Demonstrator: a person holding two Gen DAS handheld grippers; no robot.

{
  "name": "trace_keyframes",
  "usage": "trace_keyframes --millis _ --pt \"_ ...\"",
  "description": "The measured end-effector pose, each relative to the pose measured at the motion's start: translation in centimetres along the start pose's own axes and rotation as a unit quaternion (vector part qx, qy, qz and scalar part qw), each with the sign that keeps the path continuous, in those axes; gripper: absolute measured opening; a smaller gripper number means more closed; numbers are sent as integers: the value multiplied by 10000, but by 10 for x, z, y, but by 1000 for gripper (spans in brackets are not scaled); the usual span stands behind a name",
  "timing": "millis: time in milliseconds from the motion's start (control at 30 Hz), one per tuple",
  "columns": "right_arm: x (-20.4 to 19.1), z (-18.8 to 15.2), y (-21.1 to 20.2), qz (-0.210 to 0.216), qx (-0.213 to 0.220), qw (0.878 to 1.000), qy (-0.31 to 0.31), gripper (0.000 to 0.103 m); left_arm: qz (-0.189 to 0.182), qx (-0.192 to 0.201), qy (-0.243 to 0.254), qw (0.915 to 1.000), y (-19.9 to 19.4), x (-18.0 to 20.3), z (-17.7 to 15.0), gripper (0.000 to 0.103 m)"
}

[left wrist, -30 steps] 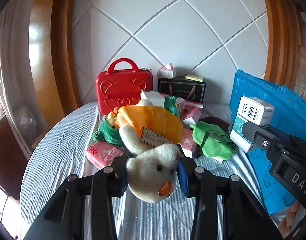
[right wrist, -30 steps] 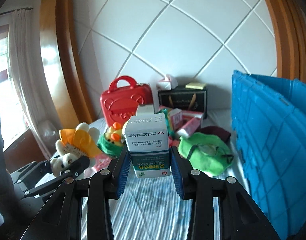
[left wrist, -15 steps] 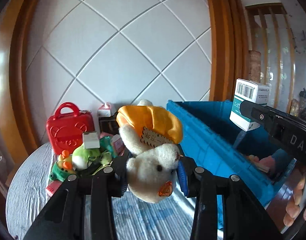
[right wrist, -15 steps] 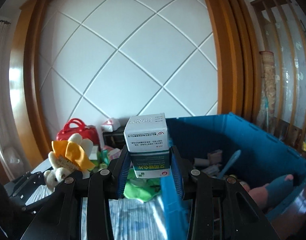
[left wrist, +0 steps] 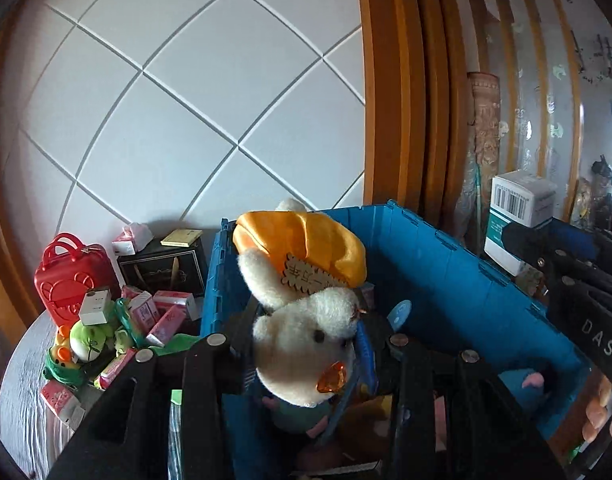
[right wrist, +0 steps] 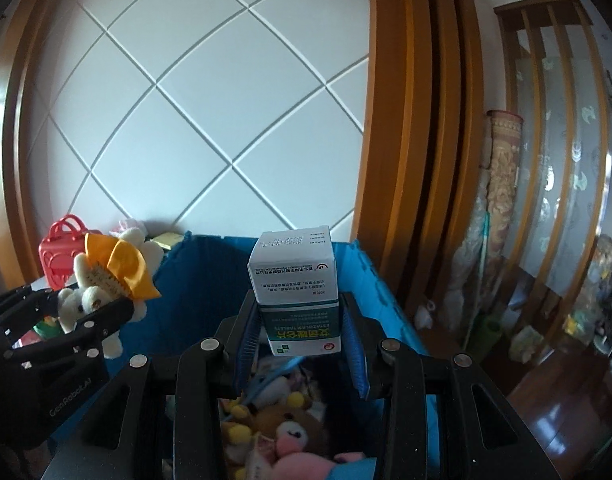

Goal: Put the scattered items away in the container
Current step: 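Lift the bear and medicine box and carry both over the blue crate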

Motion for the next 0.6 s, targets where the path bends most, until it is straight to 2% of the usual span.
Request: trace_keyframes --millis 133,267,367,433,600 --pt "22 -9 55 316 -685 9971 55 38 72 -843 -254 9961 54 19 3 39" --pt "24 -47 108 502 -1697 9838 -279 38 214 -1726 -336 9842 98 20 -25 39" --pt "21 -75 134 442 -2108 9735 -774 38 311 -2275 -483 9721 126 14 -53 39" --pt "16 -95 148 513 -2442 9637 -955 38 223 -2672 -605 9615 144 13 -73 39" --pt "6 -135 178 609 -3156 9381 -1288 38 173 -3329 -954 9380 175 10 -113 39"
Point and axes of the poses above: each gripper's, at about its wrist camera, not at the fingertips, and y roughly the way its jaws point, x to its right, z to its top, the point moved 9 cm from there along y, roughly the way its jaws point, and after that the axes turned 11 degrees about -z, right-handed, at the moved point
